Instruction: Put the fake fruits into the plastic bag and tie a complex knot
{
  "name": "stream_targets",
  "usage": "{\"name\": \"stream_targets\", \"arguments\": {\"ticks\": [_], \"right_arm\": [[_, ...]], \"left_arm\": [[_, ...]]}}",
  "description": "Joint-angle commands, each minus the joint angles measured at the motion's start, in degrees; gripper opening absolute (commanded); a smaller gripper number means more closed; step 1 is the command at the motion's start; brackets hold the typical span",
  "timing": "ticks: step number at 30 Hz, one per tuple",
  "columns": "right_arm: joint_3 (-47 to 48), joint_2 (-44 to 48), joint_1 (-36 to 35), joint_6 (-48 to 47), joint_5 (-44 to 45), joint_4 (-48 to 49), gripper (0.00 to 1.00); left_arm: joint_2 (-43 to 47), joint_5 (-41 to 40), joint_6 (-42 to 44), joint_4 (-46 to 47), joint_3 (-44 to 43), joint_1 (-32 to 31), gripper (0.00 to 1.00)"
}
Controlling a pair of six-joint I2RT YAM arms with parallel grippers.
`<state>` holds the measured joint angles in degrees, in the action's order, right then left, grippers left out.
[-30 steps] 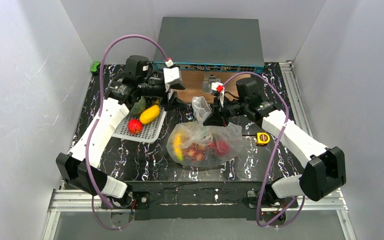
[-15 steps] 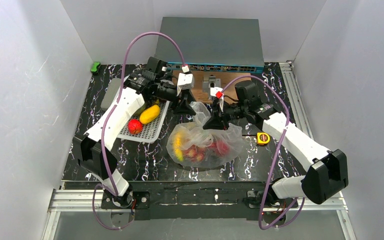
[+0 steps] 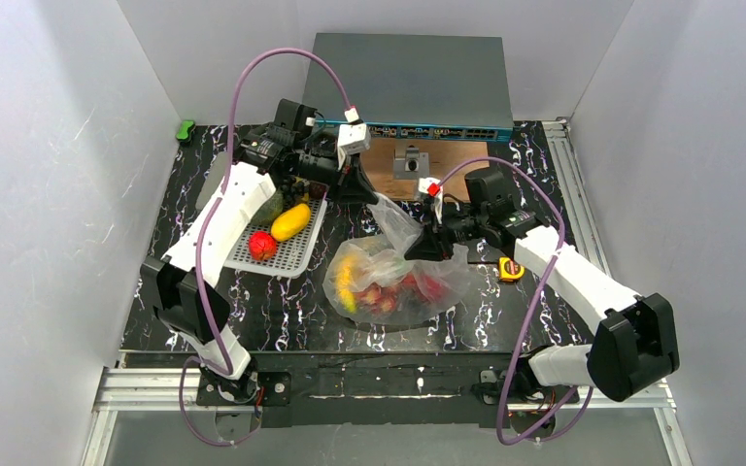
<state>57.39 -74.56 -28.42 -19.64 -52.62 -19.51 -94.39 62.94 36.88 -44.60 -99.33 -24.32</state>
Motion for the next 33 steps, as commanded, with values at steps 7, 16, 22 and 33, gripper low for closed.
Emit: {"name": "stream_targets", "arguments": {"ticks": [7, 16, 22, 33], "right_arm": [[1.3, -2.6, 2.5, 13.6, 2.4, 4.9, 0.01], [-0.4, -1.5, 2.7, 43.8, 7.9, 17.9, 0.01], [-2.3, -0.5, 2.8, 54.3, 13.5, 23.3, 0.01], [-5.9, 2.5, 4.1, 61.0, 17.9, 27.2, 0.01]], "left_arm": [[9.7, -3.2, -11.3, 4.6, 6.3, -0.3, 0.00], [16.8, -13.6, -17.0, 9.7, 24.5, -13.9, 0.00], [13.8, -14.0, -19.3, 13.5, 31.2, -17.7, 0.00], [9.3, -31.1, -27.6, 23.3, 41.5, -16.2, 0.00]]}}
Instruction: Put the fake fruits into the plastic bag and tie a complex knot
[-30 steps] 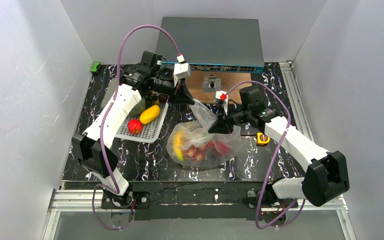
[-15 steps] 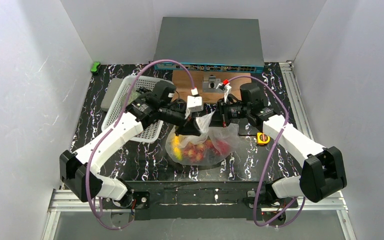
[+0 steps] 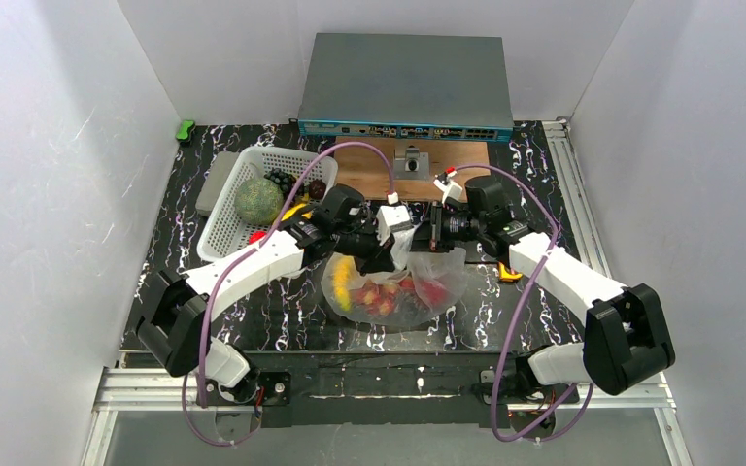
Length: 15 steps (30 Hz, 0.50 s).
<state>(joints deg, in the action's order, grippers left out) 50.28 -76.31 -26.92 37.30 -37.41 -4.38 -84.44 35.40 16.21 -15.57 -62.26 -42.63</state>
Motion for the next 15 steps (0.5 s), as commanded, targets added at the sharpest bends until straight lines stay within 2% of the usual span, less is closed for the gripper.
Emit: {"name": "stream_targets", "arguments": {"ticks": [1, 3, 5, 8, 11, 15], "right_arm": [[0.8, 4.7, 2.6, 1.7, 2.4, 10.8, 0.01], [-0.2, 6.4, 2.6, -4.1, 1.1, 8.6, 0.01], [-1.6, 7.5, 2.6, -8.5, 0.5, 6.3, 0.01], [-3.5, 8.5, 2.6, -12.7, -2.0, 6.1, 0.01], [-4.6, 9.4, 2.6, -15.4, -3.1, 6.2, 0.01], [-4.7, 10.4, 2.6, -17.5, -3.9, 5.5, 0.01]], "left_arm": [[-0.3, -0.5, -8.8, -4.7, 4.1, 4.5, 0.00], [0.0, 5.9, -11.0, -5.1, 1.4, 8.7, 0.00], [0.8, 8.9, -11.6, -7.1, -1.9, 11.3, 0.00], [1.8, 9.0, -15.5, -6.5, -5.7, 15.4, 0.00], [-0.5, 9.5, -23.5, -6.6, -8.8, 21.2, 0.00], [-3.3, 4.2, -29.8, -6.6, -10.4, 26.9, 0.00]]}}
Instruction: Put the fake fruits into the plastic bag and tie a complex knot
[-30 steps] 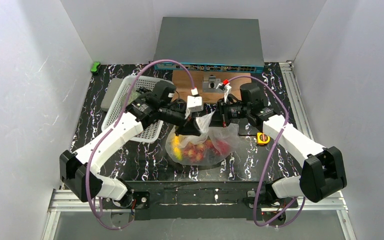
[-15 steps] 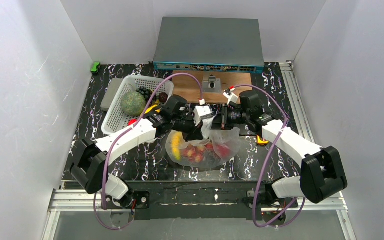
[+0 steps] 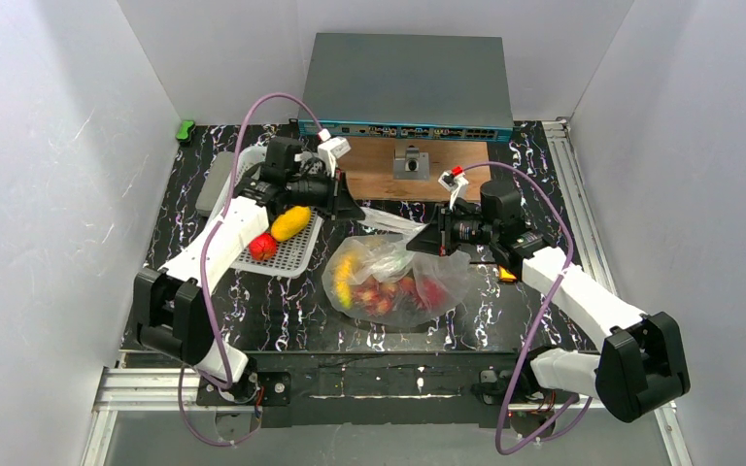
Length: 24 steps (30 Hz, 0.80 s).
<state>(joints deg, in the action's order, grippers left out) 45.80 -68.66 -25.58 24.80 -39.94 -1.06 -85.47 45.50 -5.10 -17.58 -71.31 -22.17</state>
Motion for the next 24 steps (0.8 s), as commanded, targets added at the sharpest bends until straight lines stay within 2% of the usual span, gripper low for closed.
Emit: {"name": "stream_targets", "arguments": {"ticks": [1, 4, 9, 11, 13, 15, 18, 21, 24], "right_arm": [[-0.4, 3.0, 1.2, -5.3, -1.9, 2.2, 0.01], [-0.8, 3.2, 1.1, -5.9, -1.7, 1.7, 0.01], [-0.5, 2.4, 1.2, -2.0, 0.9, 3.7, 0.01], [-0.2, 1.5, 1.2, 2.1, 4.2, 4.8, 0.01], [0.3, 0.0, 1.3, 6.7, 9.0, 5.9, 0.01], [1.0, -1.2, 1.5, 11.6, 11.6, 7.6, 0.01], [2.9, -2.1, 1.5, 16.6, 13.4, 8.3, 0.01], [3.8, -2.0, 1.5, 19.9, 14.0, 8.6, 0.01], [3.3, -1.7, 1.5, 21.7, 13.8, 9.6, 0.01]], "left_arm": [[-3.2, -5.8, -10.1, -4.0, -1.9, 7.7, 0.00], [-5.9, -4.4, -10.7, -5.6, -4.5, 9.1, 0.00], [-2.5, 2.1, -6.5, -7.6, -4.6, 8.8, 0.00], [0.4, 7.7, -5.1, -7.9, -4.2, 7.4, 0.00], [3.4, 11.4, 0.4, -11.9, -3.6, 3.0, 0.00], [5.6, 10.0, 10.4, -18.0, -2.1, -3.2, 0.00], [7.2, 4.5, 16.8, -20.1, 2.1, -11.5, 0.00], [5.9, -3.8, 18.4, -16.7, 6.7, -18.5, 0.00], [1.9, -10.9, 15.8, -10.6, 9.1, -22.5, 0.00]]}}
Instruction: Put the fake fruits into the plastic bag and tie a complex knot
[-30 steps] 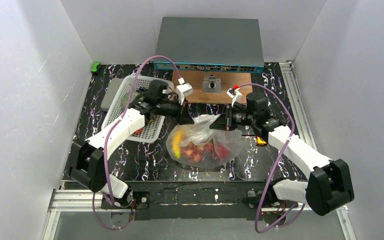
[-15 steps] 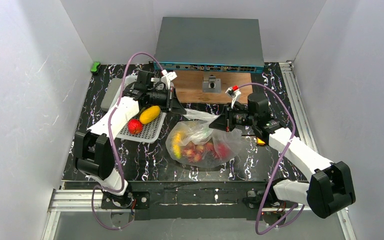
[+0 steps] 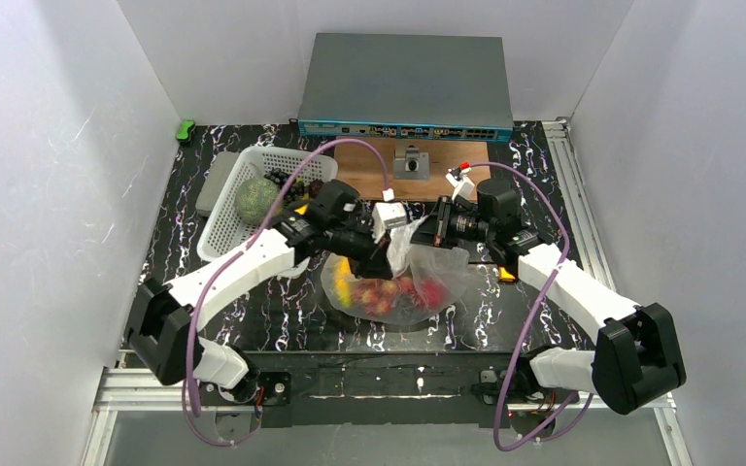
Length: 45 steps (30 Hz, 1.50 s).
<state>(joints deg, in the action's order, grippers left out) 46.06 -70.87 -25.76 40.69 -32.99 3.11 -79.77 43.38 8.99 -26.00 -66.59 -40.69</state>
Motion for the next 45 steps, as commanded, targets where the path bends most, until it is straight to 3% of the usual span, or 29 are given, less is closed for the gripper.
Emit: {"name": "stream_targets", "arguments": {"ticks": [1, 7, 11, 16, 20, 24, 26, 27, 28, 29, 30, 31, 32, 34, 35, 38, 45], "right_arm": [[2.7, 0.7, 1.6, 6.3, 6.8, 6.4, 0.01], [1.0, 3.2, 1.7, 7.4, 4.6, 7.8, 0.01], [-2.7, 3.9, 1.5, 11.1, 1.7, 12.7, 0.01], [-3.4, 2.6, 0.6, 14.0, 2.6, 16.5, 0.01], [-1.3, 1.1, -0.1, 13.6, 1.6, 17.7, 0.01], [0.9, 3.6, 0.0, 3.3, -2.4, 10.0, 0.17], [2.1, 6.2, 1.0, -3.6, -5.7, 1.1, 0.36], [3.3, 7.5, 1.7, -9.0, -8.4, -4.9, 0.53], [5.5, 9.1, 2.6, -14.2, -9.1, -11.0, 0.78], [8.4, 11.3, 4.4, -19.5, -10.2, -18.9, 0.92], [11.3, 12.8, 7.4, -21.0, -10.5, -22.0, 0.94], [13.6, 12.5, 9.8, -21.2, -10.4, -23.0, 0.90], [14.4, 11.6, 12.0, -21.6, -10.1, -23.0, 0.78], [15.0, 6.5, 15.4, -24.2, -6.2, -23.2, 0.41], [14.9, 2.9, 15.7, -26.6, -5.9, -22.8, 0.29], [16.0, -9.0, 14.7, -32.3, -10.4, -24.8, 0.23], [15.7, -17.3, 10.8, -38.3, -14.1, -31.2, 0.23]], "left_arm": [[-5.2, -10.8, 0.6, -1.2, 4.6, -4.6, 0.00], [-9.3, -25.5, -8.0, 9.9, 7.4, -1.1, 0.00], [-9.6, -18.7, -15.7, 20.1, 9.6, 4.0, 0.00], [-9.2, -8.8, -22.4, 33.7, 12.5, 5.8, 0.00], [-9.0, -3.4, -26.5, 36.8, 12.9, 5.8, 0.00], [-9.0, -3.6, -30.3, 36.2, 13.6, 5.8, 0.00], [-8.9, -4.3, -31.9, 36.6, 14.2, 5.8, 0.00], [-9.0, -4.9, -32.8, 36.6, 14.3, 5.8, 0.00], [-9.2, -4.9, -33.2, 36.4, 14.2, 5.8, 0.00], [-9.8, -4.7, -33.7, 36.3, 14.1, 5.8, 0.00], [-10.3, -4.3, -34.1, 36.5, 13.7, 5.8, 0.00], [-10.6, -4.3, -34.3, 36.6, 13.6, 5.8, 0.00], [-10.7, -4.4, -34.5, 36.6, 13.4, 5.8, 0.00], [-11.2, -4.8, -35.1, 36.7, 12.8, 5.8, 0.00], [-11.8, -5.3, -35.7, 36.5, 12.3, 5.8, 0.00], [-13.2, -6.1, -36.8, 36.4, 11.1, 5.8, 0.00], [-13.9, -6.3, -38.3, 37.5, 10.9, 5.8, 0.00]]}}
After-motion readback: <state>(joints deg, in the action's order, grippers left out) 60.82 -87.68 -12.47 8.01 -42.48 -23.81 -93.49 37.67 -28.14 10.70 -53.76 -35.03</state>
